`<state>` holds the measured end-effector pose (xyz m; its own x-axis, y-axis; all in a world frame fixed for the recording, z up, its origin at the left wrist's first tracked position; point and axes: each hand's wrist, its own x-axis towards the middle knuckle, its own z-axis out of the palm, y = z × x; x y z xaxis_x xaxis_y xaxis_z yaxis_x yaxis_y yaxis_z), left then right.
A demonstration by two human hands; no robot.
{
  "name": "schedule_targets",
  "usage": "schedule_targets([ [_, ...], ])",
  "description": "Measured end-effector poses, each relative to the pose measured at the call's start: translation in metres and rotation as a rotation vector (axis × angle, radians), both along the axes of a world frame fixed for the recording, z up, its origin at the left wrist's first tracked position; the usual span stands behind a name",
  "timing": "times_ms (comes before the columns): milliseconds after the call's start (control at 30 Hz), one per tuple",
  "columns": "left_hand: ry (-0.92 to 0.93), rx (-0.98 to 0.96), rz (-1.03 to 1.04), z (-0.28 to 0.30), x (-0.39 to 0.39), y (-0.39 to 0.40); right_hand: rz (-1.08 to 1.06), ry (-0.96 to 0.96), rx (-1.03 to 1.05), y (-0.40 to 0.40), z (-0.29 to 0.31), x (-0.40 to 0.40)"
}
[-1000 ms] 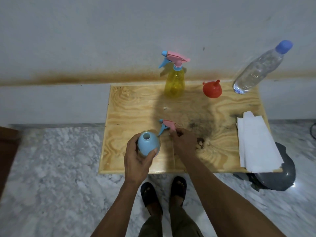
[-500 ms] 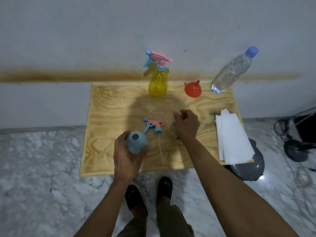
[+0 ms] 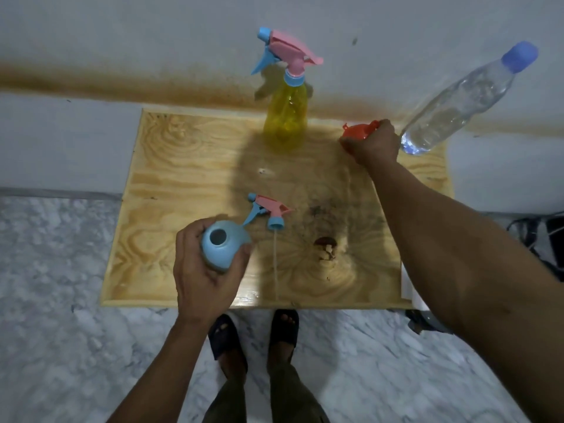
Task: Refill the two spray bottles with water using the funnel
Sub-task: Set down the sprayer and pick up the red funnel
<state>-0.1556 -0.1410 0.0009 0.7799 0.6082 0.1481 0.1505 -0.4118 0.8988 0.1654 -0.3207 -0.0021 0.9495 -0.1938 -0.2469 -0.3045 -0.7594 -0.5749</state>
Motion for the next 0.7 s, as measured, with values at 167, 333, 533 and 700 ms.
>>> schedule_targets([
  [167,-0.004,-0.005,-0.001,-0.005,0.001,0.0,-0.021,0.0,0.019,-0.002,-0.009,0.008],
  [333,0.014,-0.022,0.003,-0.002,-0.001,0.0,-0.006,-0.07,0.171,-0.003,0.002,-0.006],
  [533,0.045,-0.066,0.005,0.01,-0.002,-0.002,0.039,-0.069,0.439,0.008,0.042,-0.053],
  [700,0.095,-0.125,-0.008,0.023,-0.009,0.0,0.157,-0.032,0.693,0.034,0.089,-0.132],
])
